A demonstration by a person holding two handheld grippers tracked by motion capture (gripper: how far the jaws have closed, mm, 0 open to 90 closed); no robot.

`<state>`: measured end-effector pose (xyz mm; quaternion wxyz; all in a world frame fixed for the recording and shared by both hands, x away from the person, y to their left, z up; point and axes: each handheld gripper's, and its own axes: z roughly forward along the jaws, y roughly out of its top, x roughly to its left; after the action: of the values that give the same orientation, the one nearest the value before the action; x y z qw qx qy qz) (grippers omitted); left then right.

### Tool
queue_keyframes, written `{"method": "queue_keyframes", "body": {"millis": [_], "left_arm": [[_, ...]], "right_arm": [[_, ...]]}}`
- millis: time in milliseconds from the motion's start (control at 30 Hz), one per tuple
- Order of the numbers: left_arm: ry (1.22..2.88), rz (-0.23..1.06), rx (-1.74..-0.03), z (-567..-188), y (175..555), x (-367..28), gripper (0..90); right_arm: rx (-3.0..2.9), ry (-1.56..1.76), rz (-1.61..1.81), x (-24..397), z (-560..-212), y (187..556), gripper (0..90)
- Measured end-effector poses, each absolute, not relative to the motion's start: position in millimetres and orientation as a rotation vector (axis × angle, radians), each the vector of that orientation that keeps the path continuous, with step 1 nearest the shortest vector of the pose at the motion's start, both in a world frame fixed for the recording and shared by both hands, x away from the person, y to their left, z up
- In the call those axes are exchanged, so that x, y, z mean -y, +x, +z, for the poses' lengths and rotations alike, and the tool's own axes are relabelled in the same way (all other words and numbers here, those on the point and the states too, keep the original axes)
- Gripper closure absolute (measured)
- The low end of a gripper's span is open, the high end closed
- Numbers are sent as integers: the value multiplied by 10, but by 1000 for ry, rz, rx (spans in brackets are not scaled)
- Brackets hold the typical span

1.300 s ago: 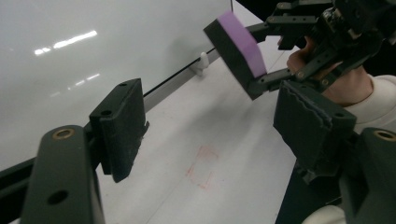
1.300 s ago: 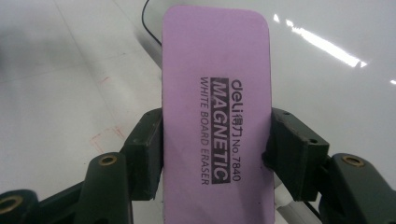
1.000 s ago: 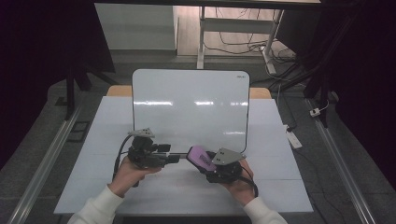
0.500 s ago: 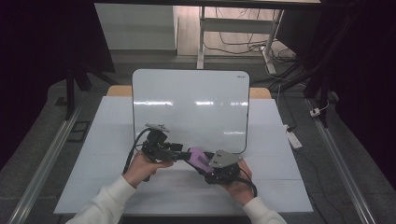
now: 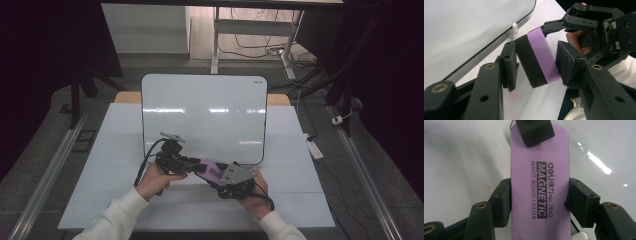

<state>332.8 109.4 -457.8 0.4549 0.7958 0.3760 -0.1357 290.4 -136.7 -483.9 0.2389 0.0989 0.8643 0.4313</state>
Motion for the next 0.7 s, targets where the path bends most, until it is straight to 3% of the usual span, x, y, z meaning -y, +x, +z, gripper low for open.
{"method": "queue_keyframes", "body": {"millis": [200,700], "left_arm": [[1932,-323,-950,-4581,3313,-1099,596],[1892,-309,-966,-4572,3293,-1090,634]], "right_arm": [[-2337,280,1148,1333,-4857,2892,393],[-2321,323,1163,1336,-4859,2879,380]]}}
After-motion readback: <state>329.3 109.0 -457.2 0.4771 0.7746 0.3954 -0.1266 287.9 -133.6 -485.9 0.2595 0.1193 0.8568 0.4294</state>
